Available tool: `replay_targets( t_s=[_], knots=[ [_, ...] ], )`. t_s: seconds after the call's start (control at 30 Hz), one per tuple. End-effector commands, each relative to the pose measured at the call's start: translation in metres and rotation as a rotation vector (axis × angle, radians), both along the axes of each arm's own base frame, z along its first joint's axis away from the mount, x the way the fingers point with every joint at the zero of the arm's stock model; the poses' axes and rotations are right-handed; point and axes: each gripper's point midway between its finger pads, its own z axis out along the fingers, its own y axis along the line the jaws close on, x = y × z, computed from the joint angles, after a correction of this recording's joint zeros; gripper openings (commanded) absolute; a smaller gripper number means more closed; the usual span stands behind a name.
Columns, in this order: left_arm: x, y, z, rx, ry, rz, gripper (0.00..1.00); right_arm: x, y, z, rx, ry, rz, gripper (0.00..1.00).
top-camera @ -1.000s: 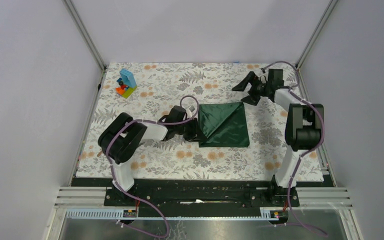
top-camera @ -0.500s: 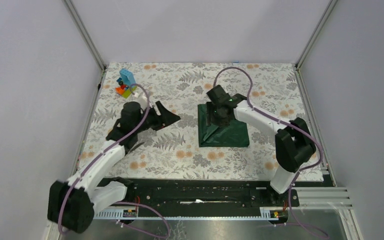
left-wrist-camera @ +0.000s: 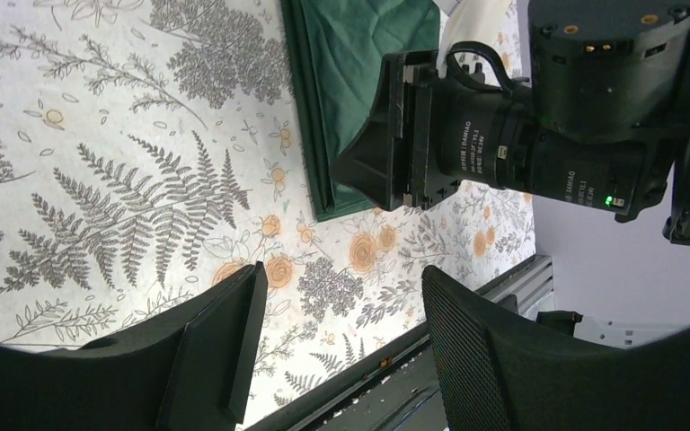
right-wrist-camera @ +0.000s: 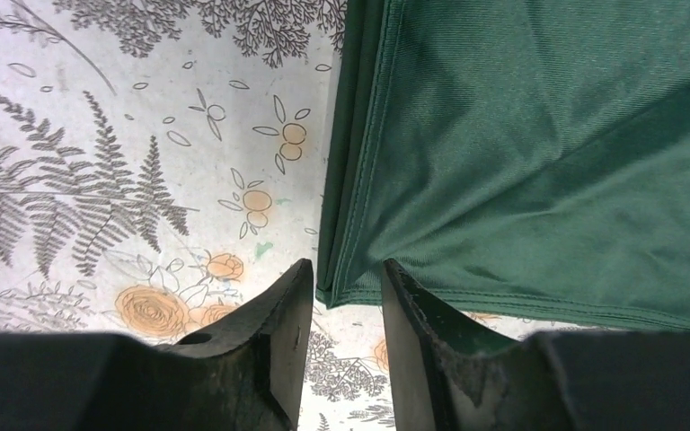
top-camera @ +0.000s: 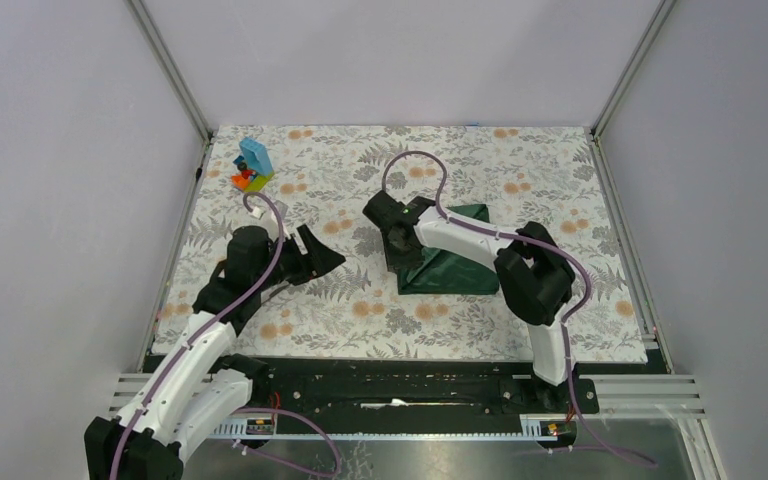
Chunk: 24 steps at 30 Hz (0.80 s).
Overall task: Fold the napkin into a case and place the utensils inside
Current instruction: Pick up the upper triangle-folded napkin from the center of the board.
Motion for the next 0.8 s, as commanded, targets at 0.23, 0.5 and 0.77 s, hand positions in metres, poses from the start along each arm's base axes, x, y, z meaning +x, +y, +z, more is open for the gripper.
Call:
replay_targets(
  t_s=[0.23, 0.5, 0.77],
  knots=[
    [-0.006, -0.004, 0.007, -0.020, -0.040, -0.046, 0.70, -0.001, 0.012, -0.016, -0.059, 0.021, -0.005, 0.46],
    [-0.008, -0.005, 0.003, -0.026, -0.032, -0.060, 0.70, -0.002, 0.014, -0.022, -0.099, 0.022, -0.001, 0.41],
    [-0.007, -0.006, 0.003, -0.026, -0.032, -0.064, 0.70, -0.005, 0.008, -0.032, -0.141, 0.034, 0.005, 0.42]
  ],
)
